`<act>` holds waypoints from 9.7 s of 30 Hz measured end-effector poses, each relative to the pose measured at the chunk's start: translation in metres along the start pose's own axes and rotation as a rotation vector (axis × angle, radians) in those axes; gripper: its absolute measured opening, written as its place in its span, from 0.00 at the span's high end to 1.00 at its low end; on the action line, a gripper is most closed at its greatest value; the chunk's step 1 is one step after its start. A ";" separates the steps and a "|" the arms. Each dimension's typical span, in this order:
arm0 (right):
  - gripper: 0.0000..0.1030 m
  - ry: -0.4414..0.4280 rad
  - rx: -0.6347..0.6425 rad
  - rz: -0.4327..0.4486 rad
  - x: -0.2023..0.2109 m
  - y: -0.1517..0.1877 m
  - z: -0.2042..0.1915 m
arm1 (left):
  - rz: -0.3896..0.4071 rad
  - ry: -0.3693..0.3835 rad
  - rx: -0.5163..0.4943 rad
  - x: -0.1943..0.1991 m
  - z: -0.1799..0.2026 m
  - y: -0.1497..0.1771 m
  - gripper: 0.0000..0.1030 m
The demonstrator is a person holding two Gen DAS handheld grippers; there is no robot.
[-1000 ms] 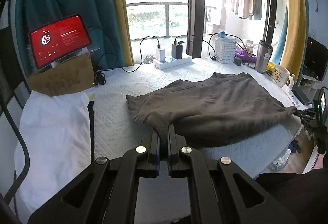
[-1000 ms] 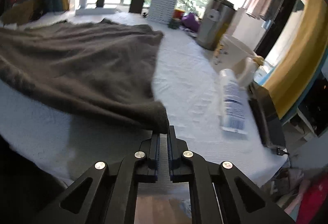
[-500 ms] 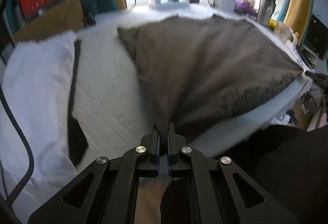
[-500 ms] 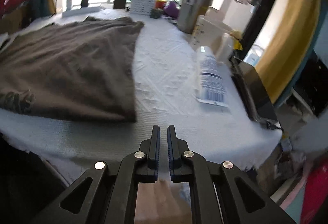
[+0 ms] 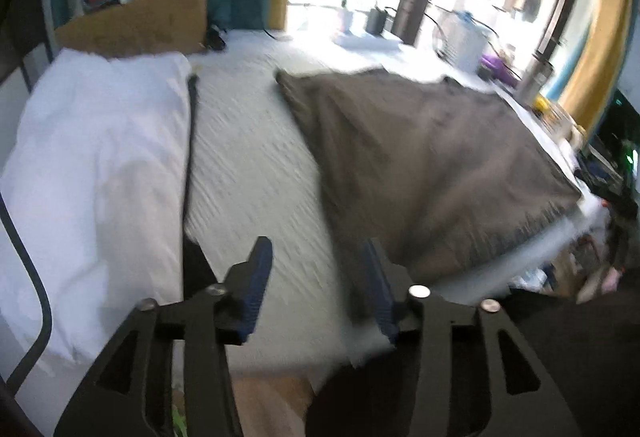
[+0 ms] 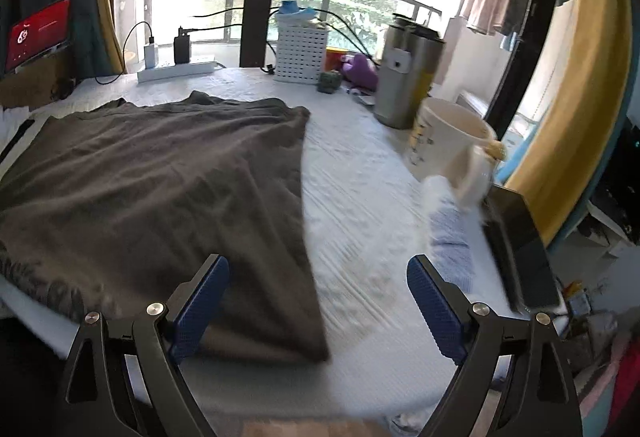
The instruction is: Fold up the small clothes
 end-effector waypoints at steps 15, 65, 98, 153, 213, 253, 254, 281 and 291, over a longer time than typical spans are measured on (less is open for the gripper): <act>0.11 -0.079 -0.030 -0.030 -0.053 -0.048 -0.032 | -0.030 -0.120 -0.063 -0.116 -0.017 -0.096 0.53; 0.26 -0.281 -0.075 -0.211 -0.194 -0.145 -0.084 | -0.111 -0.038 -0.190 -0.220 0.037 -0.162 0.96; 0.26 -0.162 0.055 -0.166 -0.067 -0.031 -0.101 | -0.109 0.187 -0.170 -0.135 0.143 -0.034 0.77; 0.16 -0.292 -0.304 -0.093 0.008 0.059 -0.018 | 0.050 0.051 -0.229 -0.062 0.153 -0.027 0.67; 0.78 -0.261 -0.087 0.071 0.004 -0.125 -0.117 | 0.060 0.011 -0.004 -0.102 0.009 -0.084 0.67; 0.78 -0.693 0.337 -0.012 0.047 -0.072 -0.398 | 0.052 -0.029 0.095 -0.055 -0.034 -0.018 0.53; 0.78 -0.693 0.343 -0.016 0.047 -0.070 -0.401 | 0.053 -0.029 0.098 -0.055 -0.035 -0.017 0.53; 0.23 -0.738 0.307 0.061 0.069 -0.058 -0.332 | 0.013 0.132 -0.106 -0.066 0.072 -0.063 0.35; 0.23 -0.520 0.153 -0.039 -0.009 -0.046 -0.260 | -0.073 0.035 -0.228 -0.076 0.079 -0.019 0.89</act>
Point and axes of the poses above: each gripper's, at about its wrist camera, not at the fingertips, and x roughly against the way its jaws point, z to its right, y to its underside, the point moved 7 cm from there along -x, roughly the way its jaws point, and after that the axes turned 6 degrees about y, right-handed, at the moved point
